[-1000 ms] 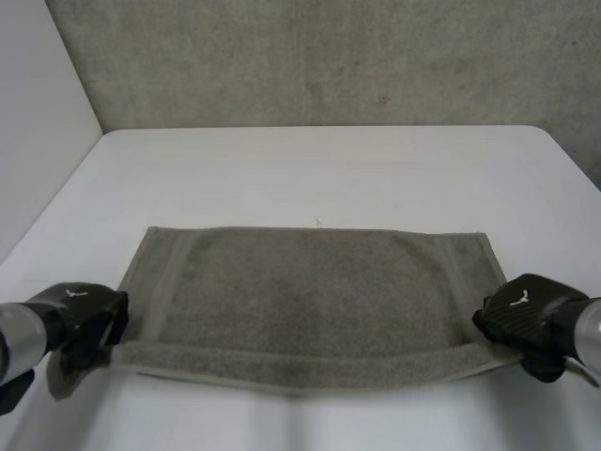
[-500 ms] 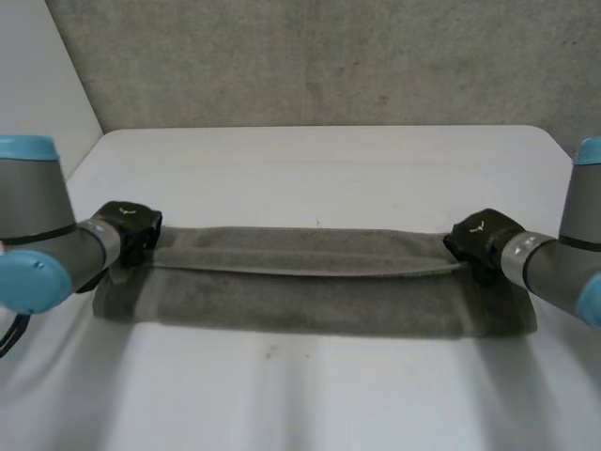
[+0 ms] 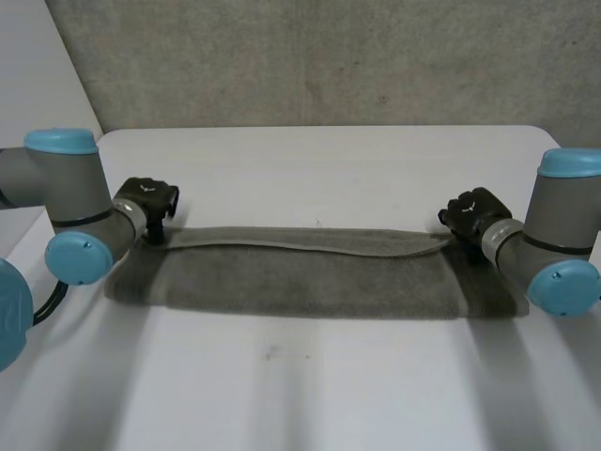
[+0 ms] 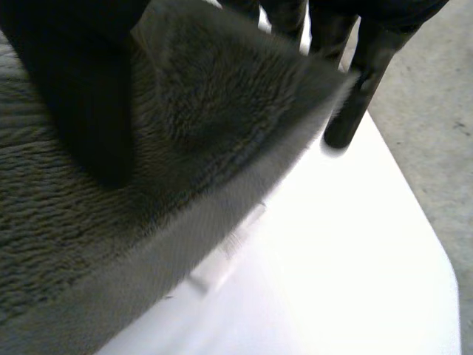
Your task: Fold the towel.
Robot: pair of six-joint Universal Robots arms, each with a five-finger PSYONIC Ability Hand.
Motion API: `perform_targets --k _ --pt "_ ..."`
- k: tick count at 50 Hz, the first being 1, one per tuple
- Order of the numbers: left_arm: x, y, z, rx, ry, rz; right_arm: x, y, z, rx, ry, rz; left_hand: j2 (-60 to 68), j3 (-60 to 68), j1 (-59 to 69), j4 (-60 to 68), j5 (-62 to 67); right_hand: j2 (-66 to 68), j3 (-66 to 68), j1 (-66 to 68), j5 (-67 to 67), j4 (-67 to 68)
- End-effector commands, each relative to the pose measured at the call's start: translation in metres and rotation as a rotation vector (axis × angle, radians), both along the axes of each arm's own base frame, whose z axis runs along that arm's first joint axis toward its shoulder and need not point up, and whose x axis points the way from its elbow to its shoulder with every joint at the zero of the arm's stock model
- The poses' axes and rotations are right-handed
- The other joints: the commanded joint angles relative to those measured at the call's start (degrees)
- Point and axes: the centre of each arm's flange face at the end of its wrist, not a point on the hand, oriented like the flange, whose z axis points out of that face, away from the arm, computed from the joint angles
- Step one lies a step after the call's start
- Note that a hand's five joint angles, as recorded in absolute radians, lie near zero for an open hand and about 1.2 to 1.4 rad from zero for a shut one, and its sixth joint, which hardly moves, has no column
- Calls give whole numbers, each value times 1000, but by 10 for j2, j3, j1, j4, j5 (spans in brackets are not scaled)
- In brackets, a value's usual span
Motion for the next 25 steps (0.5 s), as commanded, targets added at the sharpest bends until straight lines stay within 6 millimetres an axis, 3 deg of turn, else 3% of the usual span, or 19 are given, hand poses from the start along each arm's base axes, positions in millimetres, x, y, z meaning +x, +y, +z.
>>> perform_targets --k 1,2,3,5,8,13,17,19,25 --pt "-11 -3 13 -51 13 -22 -3 -17 26 -124 -15 -82 -234 -239 -229 -235 -255 -213 -223 -119 -230 -238" --pt "-13 -4 20 -72 19 -26 -4 -21 41 -177 -43 -103 -234 -239 -229 -235 -255 -213 -223 -119 -230 -238" --pt "-16 -4 27 -91 24 -31 -4 -21 42 -178 -43 -103 -234 -239 -229 -235 -255 -213 -223 -119 -230 -238" --pt "-18 -4 37 -118 31 -36 -5 -24 71 -260 -129 -131 -234 -239 -229 -235 -255 -213 -223 -119 -230 -238" --pt "-18 -3 69 -187 51 -35 -6 -23 83 -285 -174 -141 -234 -239 -229 -235 -255 -213 -223 -119 -230 -238" --pt "-12 4 99 -222 92 -18 -13 -10 120 -328 -270 -160 -229 -233 -224 -230 -250 -213 -223 -119 -230 -238" --pt "-7 17 109 -183 143 1 -16 1 125 -320 -271 -163 -215 -220 -210 -216 -236 -213 -223 -119 -230 -238" --pt "1 32 111 -114 172 23 -17 7 125 -305 -266 -164 -212 -217 -207 -213 -233 -213 -223 -119 -230 -238" --pt "14 55 102 -2 165 52 -23 40 114 -174 -230 -176 -205 -210 -200 -206 -226 -213 -223 -119 -230 -238"
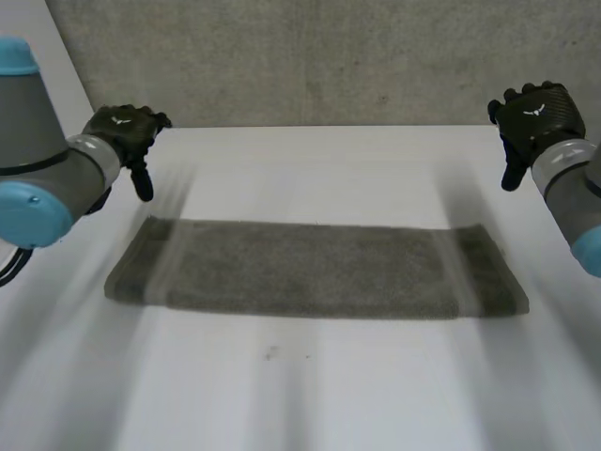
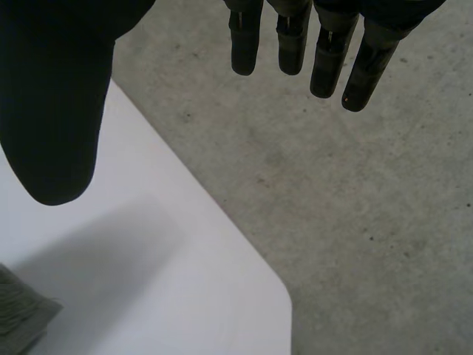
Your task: Fold the towel.
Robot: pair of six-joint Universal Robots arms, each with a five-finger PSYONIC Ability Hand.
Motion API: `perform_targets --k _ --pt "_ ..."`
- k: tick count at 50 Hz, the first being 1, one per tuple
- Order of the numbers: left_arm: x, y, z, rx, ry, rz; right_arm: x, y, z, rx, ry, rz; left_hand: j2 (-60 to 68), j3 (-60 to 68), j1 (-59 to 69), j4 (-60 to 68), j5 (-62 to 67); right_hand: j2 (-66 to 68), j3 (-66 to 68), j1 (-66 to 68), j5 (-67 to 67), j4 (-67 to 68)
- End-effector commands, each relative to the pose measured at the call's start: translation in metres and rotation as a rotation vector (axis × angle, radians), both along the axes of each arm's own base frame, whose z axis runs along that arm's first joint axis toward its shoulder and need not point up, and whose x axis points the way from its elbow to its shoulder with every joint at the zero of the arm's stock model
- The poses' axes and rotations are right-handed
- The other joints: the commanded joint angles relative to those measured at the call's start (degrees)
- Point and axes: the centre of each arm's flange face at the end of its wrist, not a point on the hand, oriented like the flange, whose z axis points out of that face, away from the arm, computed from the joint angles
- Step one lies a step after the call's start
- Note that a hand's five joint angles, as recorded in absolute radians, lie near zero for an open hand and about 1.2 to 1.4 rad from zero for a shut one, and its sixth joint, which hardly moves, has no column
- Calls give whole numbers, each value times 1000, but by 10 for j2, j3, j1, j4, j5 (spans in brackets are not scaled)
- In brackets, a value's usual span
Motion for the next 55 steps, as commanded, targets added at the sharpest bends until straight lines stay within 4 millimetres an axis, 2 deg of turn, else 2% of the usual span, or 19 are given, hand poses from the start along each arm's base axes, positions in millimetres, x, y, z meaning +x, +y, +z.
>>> perform_targets --k 1,7,9,15,24,26,30,31,32,38,40,41,43,44,46,49,52,54,55 --pt "21 38 -14 190 14 38 -10 42 -20 191 38 2 24 25 23 26 13 -35 -23 -20 -36 -35" --pt "34 63 -33 285 -3 63 -25 64 -38 313 40 11 21 22 20 23 10 -35 -23 -20 -36 -35" --pt "37 69 -36 299 -4 67 -33 78 -55 382 26 44 16 17 15 18 5 -18 -5 -3 -19 -17" --pt "37 86 -46 288 27 60 -41 91 -89 425 -2 77 6 7 5 8 -5 83 96 98 82 84" --pt "33 100 -41 187 75 0 -51 79 -127 409 3 49 9 10 8 11 -2 213 225 228 212 214" --pt "33 100 -40 184 77 -1 -54 74 -131 394 5 46 9 10 8 11 -2 319 331 333 318 319" --pt "33 102 -40 187 79 -4 -57 68 -137 391 6 36 9 10 8 11 -2 408 420 423 407 409" --pt "33 102 -40 187 79 -4 -58 68 -139 395 8 35 9 10 8 11 -2 498 510 513 497 499" --pt "33 103 -40 188 79 -4 -58 67 -138 390 14 35 11 12 10 13 0 652 665 667 651 653" --pt "34 107 -38 182 80 -6 -74 59 -134 380 32 -21 9 10 8 11 -2 665 677 680 664 665" --pt "34 108 -37 181 80 -4 -93 51 -124 355 61 -78 9 10 8 11 -2 665 677 680 664 665" --pt "35 109 -34 173 82 -3 -94 51 -124 355 61 -79 9 10 8 11 -2 665 677 680 664 665" --pt "35 111 -32 169 83 -3 -121 39 -108 305 125 -161 9 10 8 11 -2 665 677 680 664 665" --pt "36 113 -29 161 85 -5 -121 39 -108 305 125 -162 9 10 8 11 -2 665 677 680 664 665" --pt "36 114 -27 155 86 -4 -153 30 -95 276 234 -253 9 10 8 11 -2 665 677 680 664 665" --pt "38 118 -23 143 88 -2 -170 19 -84 233 317 -300 8 8 7 9 -4 665 677 680 664 665" --pt "39 120 -19 132 91 -1 -158 17 -78 206 330 -272 8 8 7 9 -4 665 677 680 664 665" --pt "39 121 -18 130 91 -3 -104 22 -60 124 316 -137 6 7 5 8 -5 665 677 680 664 665" --pt "39 121 -18 129 91 -3 -104 22 -60 124 316 -137 6 7 5 8 -5 665 677 680 664 665"
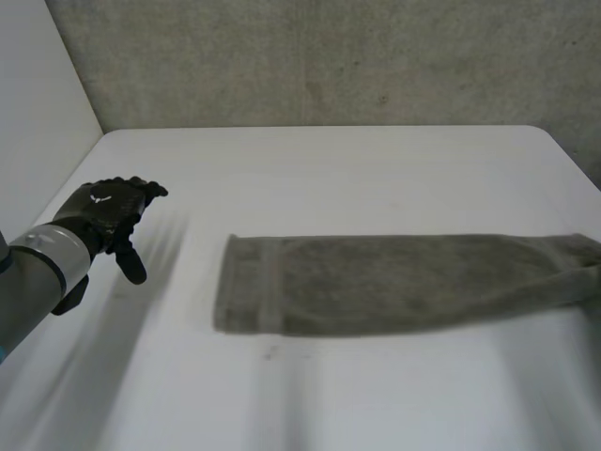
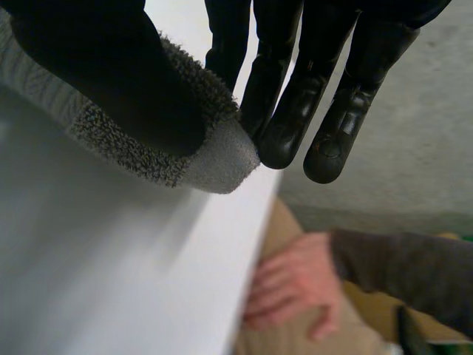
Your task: Fold the towel.
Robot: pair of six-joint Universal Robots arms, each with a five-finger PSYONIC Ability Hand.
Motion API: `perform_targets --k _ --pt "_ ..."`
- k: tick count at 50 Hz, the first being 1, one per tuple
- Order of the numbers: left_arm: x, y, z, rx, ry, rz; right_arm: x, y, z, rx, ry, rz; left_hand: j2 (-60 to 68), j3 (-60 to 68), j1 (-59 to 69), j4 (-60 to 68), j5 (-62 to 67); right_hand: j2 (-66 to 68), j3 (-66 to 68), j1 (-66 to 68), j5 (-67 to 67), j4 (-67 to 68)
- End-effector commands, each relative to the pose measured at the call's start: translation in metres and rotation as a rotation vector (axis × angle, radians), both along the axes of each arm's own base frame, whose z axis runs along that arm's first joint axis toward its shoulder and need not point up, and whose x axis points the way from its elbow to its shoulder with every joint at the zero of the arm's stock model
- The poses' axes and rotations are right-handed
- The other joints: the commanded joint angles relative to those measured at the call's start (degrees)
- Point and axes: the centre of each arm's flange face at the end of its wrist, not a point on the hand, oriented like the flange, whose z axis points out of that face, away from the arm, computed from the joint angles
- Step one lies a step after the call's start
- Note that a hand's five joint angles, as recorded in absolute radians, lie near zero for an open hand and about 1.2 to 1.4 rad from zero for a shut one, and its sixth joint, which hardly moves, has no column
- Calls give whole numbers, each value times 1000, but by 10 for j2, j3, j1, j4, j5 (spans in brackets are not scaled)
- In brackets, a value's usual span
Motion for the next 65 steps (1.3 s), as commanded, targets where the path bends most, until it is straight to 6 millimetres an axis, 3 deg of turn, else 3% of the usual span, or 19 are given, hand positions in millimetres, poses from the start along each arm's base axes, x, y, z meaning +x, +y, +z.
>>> perform_targets --k 1,5,6,8,9,11,16,24,25,27,30,33,40,45,52,56,58,60,65 --pt "1 5 7 -21 6 2 83 6 35 -121 2 225 6 5 7 5 -4 127 123 258 144 117" --pt "2 7 10 -33 8 3 160 38 53 -181 -80 445 6 5 7 5 -4 127 123 258 144 117" --pt "2 7 10 -33 8 3 161 38 53 -181 -80 446 6 5 7 5 -4 127 123 258 144 117" --pt "2 8 11 -33 8 3 220 77 56 -194 -108 636 6 5 7 5 -4 127 123 258 144 117" --pt "2 8 11 -33 8 3 220 77 56 -194 -108 637 6 5 7 5 -4 127 123 258 144 117" --pt "2 9 11 -35 8 2 275 118 40 -172 -117 821 6 5 7 5 -4 127 123 258 144 117" --pt "3 13 10 -29 7 0 323 165 11 -126 -129 994 6 5 7 5 -4 127 123 258 144 117" --pt "-1 14 8 -30 8 -11 357 209 -39 -37 -134 1184 6 5 7 5 -4 127 123 258 144 117" --pt "-1 14 8 -30 8 -11 357 209 -39 -37 -134 1184 6 5 7 5 -4 127 123 258 144 117" --pt "-3 13 9 -34 10 -19 358 206 -44 -30 -130 1160 6 5 7 5 -4 -358 -363 -228 -342 -369" --pt "-8 16 10 -40 12 -36 355 202 -32 -46 -143 1102 6 5 7 5 -4 -573 -577 -442 -556 -583" --pt "-21 17 12 -59 23 -78 350 197 -17 -64 -177 1054 6 5 7 5 -4 -573 -577 -442 -556 -583" --pt "-64 21 13 -78 113 -176 281 145 24 -1 -433 740 9 8 10 9 -1 -573 -577 -442 -556 -583" --pt "-89 26 1 -26 170 -231 239 129 12 95 -512 589 9 8 10 9 -1 -573 -577 -442 -556 -583" --pt "-131 39 -52 79 109 -289 186 123 -19 201 -485 414 6 5 7 5 -4 -565 -570 -435 -549 -576" --pt "-130 38 -73 108 59 -225 175 120 -30 211 -440 384 6 5 7 5 -4 -367 -371 -236 -350 -377" --pt "-125 40 -88 140 21 -180 172 113 -31 149 -390 401 4 3 5 4 -6 -22 -27 109 -5 -32" --pt "-124 42 -92 152 12 -177 173 108 -28 96 -366 419 4 3 5 4 -6 126 121 257 142 116" --pt "-119 55 -98 185 -8 -183 184 95 -10 -58 -279 485 4 3 5 4 -6 127 123 258 144 117"
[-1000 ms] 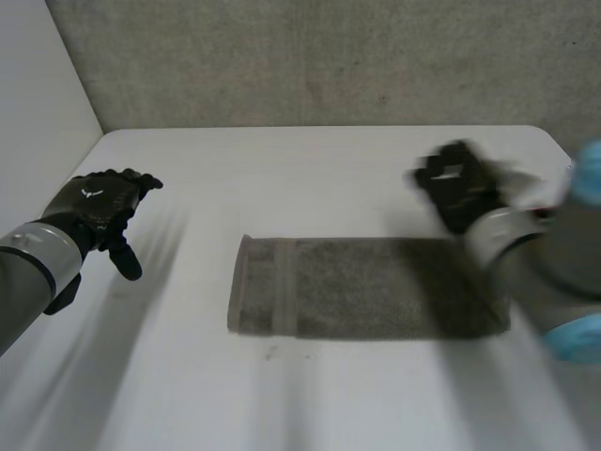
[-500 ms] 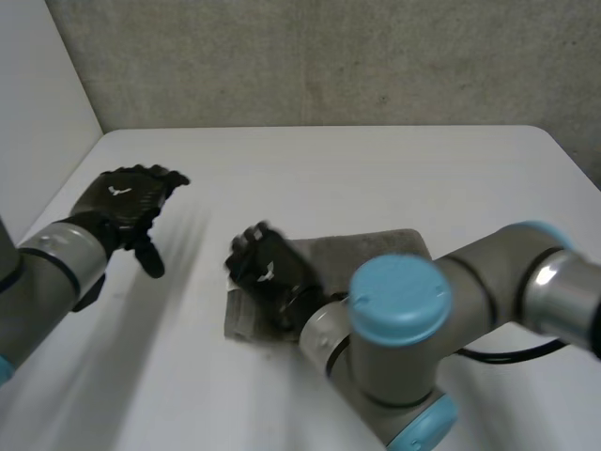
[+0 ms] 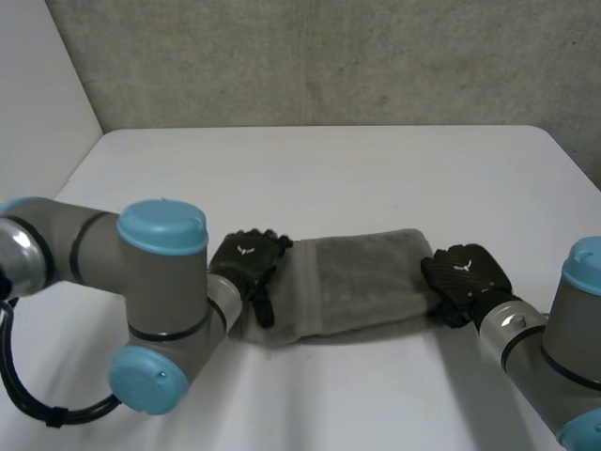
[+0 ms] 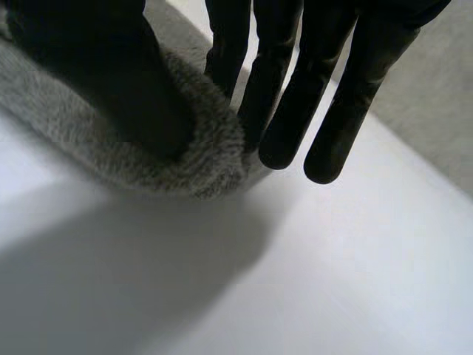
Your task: Fold the towel.
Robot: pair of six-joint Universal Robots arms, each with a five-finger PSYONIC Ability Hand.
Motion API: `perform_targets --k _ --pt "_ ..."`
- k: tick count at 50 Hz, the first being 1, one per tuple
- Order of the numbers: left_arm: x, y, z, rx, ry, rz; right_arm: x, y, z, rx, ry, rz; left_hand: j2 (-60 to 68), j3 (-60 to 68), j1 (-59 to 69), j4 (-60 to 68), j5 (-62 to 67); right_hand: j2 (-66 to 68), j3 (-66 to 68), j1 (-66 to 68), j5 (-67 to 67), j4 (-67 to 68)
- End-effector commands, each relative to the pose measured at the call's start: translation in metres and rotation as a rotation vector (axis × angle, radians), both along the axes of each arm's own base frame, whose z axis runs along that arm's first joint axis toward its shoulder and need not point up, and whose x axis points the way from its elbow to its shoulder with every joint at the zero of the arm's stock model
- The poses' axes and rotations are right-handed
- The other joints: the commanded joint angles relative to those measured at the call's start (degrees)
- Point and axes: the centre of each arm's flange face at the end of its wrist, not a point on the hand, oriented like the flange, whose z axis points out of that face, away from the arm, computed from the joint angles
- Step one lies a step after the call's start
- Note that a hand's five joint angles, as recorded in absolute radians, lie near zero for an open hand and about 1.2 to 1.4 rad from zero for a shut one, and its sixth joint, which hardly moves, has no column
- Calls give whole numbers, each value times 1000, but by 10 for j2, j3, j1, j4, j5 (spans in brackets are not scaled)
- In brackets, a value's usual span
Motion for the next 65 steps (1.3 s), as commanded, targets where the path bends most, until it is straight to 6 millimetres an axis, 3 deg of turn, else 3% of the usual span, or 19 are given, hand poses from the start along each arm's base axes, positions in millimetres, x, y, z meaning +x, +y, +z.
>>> perform_targets --k 1,2,3,5,12,16,18,23,25,26,27,29,30,31,37,44,48,54,65 --pt "12 15 -10 40 -47 22 21 -18 28 -276 69 75 6 5 5 6 -6 207 215 298 240 214" --pt "14 15 2 20 -31 28 39 -10 37 -310 54 129 6 5 5 6 -6 207 215 298 240 214" --pt "14 15 2 20 -31 28 39 -10 37 -310 53 130 6 5 5 6 -6 207 215 298 240 214" --pt "16 16 15 -3 -10 34 79 11 48 -353 14 238 6 5 5 6 -6 207 215 298 240 214" --pt "47 8 78 -138 81 134 133 50 50 -376 -12 400 6 5 5 6 -6 207 215 298 240 214" --pt "69 1 97 -186 103 206 166 95 29 -340 -31 588 8 6 7 8 -4 207 215 298 240 214" --pt "86 -5 109 -217 117 258 172 106 19 -319 -25 640 8 6 7 8 -4 207 215 298 240 214" --pt "97 -5 114 -229 121 287 177 121 -9 -258 -1 709 8 6 7 8 -4 207 215 298 240 214" --pt "98 -4 112 -225 117 287 177 120 -10 -254 -2 707 6 5 5 6 -6 207 215 298 240 214" --pt "96 -3 112 -222 117 279 177 118 -7 -259 -8 699 6 5 5 6 -6 61 69 152 94 68" --pt "96 -3 112 -222 117 279 177 118 -7 -259 -8 699 6 5 5 6 -6 60 68 151 93 67" --pt "93 -1 112 -219 129 267 176 115 14 -291 -47 679 5 3 4 5 -8 -422 -414 -331 -389 -415" --pt "93 -1 112 -219 129 267 176 115 14 -292 -47 679 5 3 4 5 -8 -425 -416 -334 -392 -418" --pt "90 -2 112 -217 140 261 173 108 32 -315 -81 650 5 3 4 5 -8 -493 -485 -402 -460 -486" --pt "66 -6 113 -174 242 174 133 51 76 -224 -279 373 5 3 4 5 -8 -493 -485 -402 -460 -486" --pt "29 -1 98 -74 319 84 100 22 82 21 -370 199 6 5 5 6 -6 -493 -485 -402 -460 -486" --pt "9 4 68 33 280 61 90 8 64 193 -337 150 10 8 9 10 -3 -493 -485 -402 -460 -486" --pt "10 -6 20 110 157 174 97 -8 33 265 -303 152 6 5 5 6 -6 -493 -485 -402 -460 -486" --pt "17 -16 -5 114 62 254 116 -9 -16 263 -137 226 6 5 5 6 -6 -493 -485 -402 -460 -486"
